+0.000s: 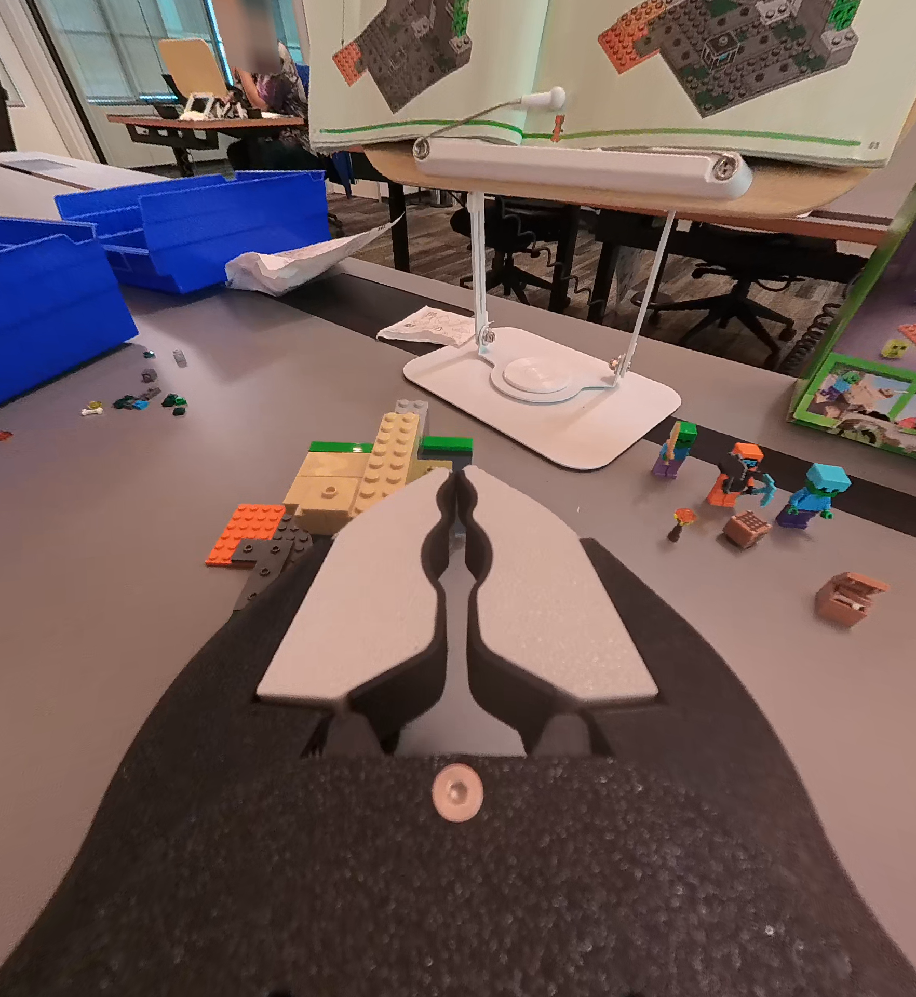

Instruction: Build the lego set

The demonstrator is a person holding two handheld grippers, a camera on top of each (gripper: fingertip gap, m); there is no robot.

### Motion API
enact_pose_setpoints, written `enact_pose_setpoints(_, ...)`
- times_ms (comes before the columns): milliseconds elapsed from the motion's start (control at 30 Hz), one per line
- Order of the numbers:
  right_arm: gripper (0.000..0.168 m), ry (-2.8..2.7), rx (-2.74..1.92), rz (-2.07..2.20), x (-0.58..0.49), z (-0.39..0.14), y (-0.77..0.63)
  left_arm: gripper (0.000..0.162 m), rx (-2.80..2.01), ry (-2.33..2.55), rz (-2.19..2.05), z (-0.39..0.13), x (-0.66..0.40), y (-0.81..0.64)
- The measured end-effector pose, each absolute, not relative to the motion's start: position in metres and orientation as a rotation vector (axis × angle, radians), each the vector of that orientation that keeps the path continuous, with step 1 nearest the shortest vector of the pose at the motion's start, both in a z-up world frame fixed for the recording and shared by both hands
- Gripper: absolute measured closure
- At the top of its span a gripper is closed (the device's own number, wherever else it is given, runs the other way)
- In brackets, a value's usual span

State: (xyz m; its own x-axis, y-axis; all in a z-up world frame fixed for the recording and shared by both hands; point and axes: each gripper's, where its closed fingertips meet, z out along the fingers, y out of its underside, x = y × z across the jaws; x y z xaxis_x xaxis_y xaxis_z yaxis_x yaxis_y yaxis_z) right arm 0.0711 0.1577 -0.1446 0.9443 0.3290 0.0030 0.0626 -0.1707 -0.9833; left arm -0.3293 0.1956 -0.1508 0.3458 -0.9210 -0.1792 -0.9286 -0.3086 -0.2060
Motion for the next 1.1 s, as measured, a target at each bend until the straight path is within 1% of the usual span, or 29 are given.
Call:
enact_pose_setpoints(200,0.168,-0.306,-1.731,0.238,0.071,-0.144,0.157,0.146,-2.248,1.861,-0.069,-0.182,-0.249,0.17)
enact_pose_setpoints(400,0.168,-0.301,-1.717,0.222,0.075,-0.14,0.157,0.146,-2.226,1.966,-0.185,-0.222,-0.192,0.159)
enact_pose_setpoints(567,0.168,-0.297,-1.711,0.22,0.079,-0.137,0.157,0.145,-2.156,2.058,-0.264,-0.242,-0.15,0.139)
enact_pose_setpoints(733,0.168,-0.291,-1.709,0.217,0.082,-0.137,0.157,0.145,-2.107,2.091,-0.259,-0.254,-0.127,0.128)
enact_pose_setpoints(900,0.168,-0.297,-1.709,0.218,0.082,-0.137,0.157,0.145,-2.081,2.065,-0.268,-0.254,-0.117,0.122)
enact_pose_setpoints(967,0.168,-0.3,-1.709,0.218,0.082,-0.137,0.157,0.14,-2.078,2.059,-0.268,-0.254,-0.116,0.12)
enact_pose_setpoints(1100,0.168,-0.304,-1.718,0.212,0.081,-0.141,0.158,0.135,-2.066,2.035,-0.272,-0.253,-0.115,0.118)
